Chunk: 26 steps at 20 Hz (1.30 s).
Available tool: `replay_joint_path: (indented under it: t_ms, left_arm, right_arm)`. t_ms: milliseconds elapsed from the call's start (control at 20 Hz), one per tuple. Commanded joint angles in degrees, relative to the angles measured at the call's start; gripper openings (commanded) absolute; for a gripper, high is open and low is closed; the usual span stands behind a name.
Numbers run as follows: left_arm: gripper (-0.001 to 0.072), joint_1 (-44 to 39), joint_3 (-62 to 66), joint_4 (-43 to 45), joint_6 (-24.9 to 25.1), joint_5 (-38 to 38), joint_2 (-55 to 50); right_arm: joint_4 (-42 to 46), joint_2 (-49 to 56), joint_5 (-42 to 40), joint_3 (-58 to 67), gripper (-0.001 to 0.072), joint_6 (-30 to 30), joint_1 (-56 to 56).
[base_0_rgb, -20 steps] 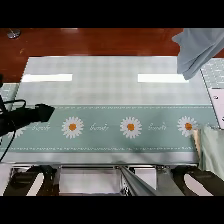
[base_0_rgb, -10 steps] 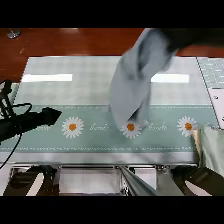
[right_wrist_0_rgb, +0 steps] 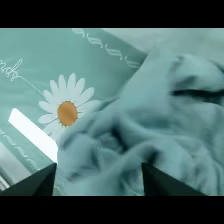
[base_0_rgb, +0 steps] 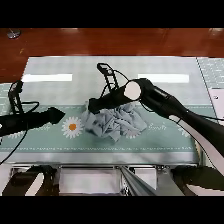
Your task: Fold the shirts.
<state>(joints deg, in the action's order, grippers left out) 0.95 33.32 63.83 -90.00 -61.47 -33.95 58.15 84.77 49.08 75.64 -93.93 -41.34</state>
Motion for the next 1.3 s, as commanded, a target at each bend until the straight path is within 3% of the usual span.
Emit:
replay_joint_path:
  t_ms: [0,200,350,450,500,600,700,850,1150,1200,1250]
  left_arm:
    - [0.0702,0.1,0.5,0.7,2.6,-0.6,-2.1]
    - [0.0702,0.1,1.1,2.1,2.5,-6.0,-2.4]
    - [0.0702,0.1,-3.8,-1.7,3.4,-7.0,-3.5]
    - [0.0702,0.1,-7.6,-11.5,10.8,-0.3,-4.9]
    - [0.0702,0.1,-8.7,-19.9,17.9,3.6,-6.3]
    - [0.0702,-0.9,-8.9,-32.4,34.7,8.4,-10.4]
    - [0.0702,-3.2,-7.6,-34.2,42.8,8.7,-16.1]
    - [0.0701,-6.3,-5.1,-34.3,47.6,2.9,-25.7]
    - [0.0686,-7.3,-1.6,-34.1,47.6,-3.0,-36.3]
    - [0.0504,-7.4,-1.2,-33.6,47.6,-3.6,-36.8]
    - [0.0008,-7.4,-0.7,-32.0,48.1,-4.4,-37.0]
  right_arm:
    - [-6.3,0.0,8.1,2.6,0.0616,4.2,7.5]
    - [7.0,-13.6,22.8,3.5,0.0616,4.2,30.4]
    - [15.5,-24.1,25.0,-7.6,0.0615,4.0,46.8]
    - [11.0,-30.2,20.8,-21.5,0.0615,3.1,55.8]
    - [7.1,-32.1,19.2,-27.8,0.0615,3.7,58.3]
    - [-0.7,-34.0,17.2,-38.2,0.0614,8.2,59.7]
    - [-7.0,-34.0,17.1,-44.3,0.0614,12.3,59.7]
    - [-8.2,-34.0,17.2,-47.1,0.0614,13.9,59.7]
    - [-7.5,-31.8,15.5,-47.1,0.0614,12.6,54.6]
    - [-7.6,-30.0,13.7,-47.1,0.0614,12.1,51.5]
    - [-7.9,-28.2,11.9,-47.1,0.0614,11.7,49.0]
